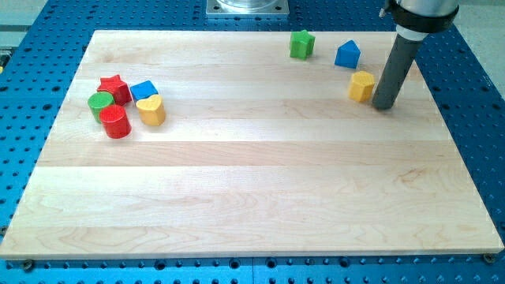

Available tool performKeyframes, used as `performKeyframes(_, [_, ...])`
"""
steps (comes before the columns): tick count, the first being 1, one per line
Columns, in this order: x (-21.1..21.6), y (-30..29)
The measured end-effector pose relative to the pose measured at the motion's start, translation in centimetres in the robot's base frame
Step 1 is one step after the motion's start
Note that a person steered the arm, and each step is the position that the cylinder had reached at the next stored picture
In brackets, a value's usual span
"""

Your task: Nudge the yellow hexagon

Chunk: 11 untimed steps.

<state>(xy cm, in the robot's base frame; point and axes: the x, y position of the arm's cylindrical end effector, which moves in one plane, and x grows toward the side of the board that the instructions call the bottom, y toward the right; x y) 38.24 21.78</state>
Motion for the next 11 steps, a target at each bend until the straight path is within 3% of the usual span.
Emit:
performKeyframes(2, [-1.0,1.0])
performKeyframes(10, [-0.1,-4.6])
performKeyframes(11, [-2.1,-4.8])
